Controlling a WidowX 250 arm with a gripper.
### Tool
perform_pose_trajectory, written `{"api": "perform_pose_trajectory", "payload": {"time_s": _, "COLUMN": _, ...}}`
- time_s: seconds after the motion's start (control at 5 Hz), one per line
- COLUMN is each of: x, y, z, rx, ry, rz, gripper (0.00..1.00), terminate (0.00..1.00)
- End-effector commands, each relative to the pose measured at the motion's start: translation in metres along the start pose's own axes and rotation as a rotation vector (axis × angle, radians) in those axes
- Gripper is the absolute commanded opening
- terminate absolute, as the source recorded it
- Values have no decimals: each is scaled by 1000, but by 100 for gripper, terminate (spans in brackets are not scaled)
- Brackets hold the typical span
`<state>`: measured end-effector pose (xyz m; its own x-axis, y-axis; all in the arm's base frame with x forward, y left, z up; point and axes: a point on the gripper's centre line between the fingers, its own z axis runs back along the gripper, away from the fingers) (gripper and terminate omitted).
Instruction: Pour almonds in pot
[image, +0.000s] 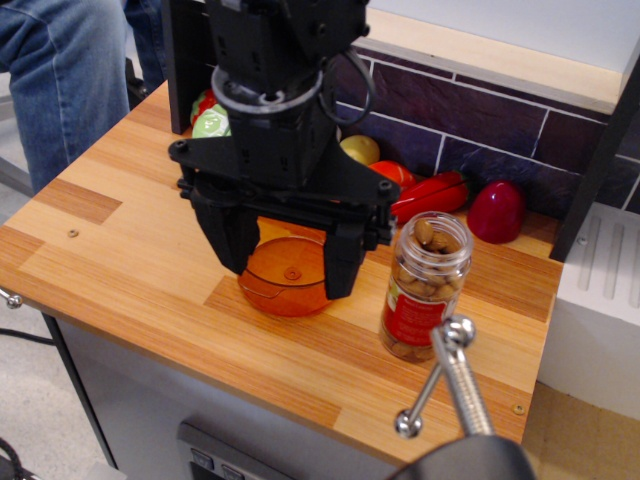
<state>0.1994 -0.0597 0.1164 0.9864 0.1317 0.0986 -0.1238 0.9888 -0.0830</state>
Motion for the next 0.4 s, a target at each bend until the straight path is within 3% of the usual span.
{"api": "perform_pose_trajectory", "payload": {"time_s": 0.0, "x": 0, "y": 0, "z": 0, "rx": 0, "ry": 0, "rz": 0, "gripper": 100, "terminate": 0}}
{"api": "perform_pose_trajectory", "payload": {"time_s": 0.2, "x": 13, "y": -27, "z": 11, "rx": 86, "ry": 17, "rz": -260, "gripper": 100, "terminate": 0}}
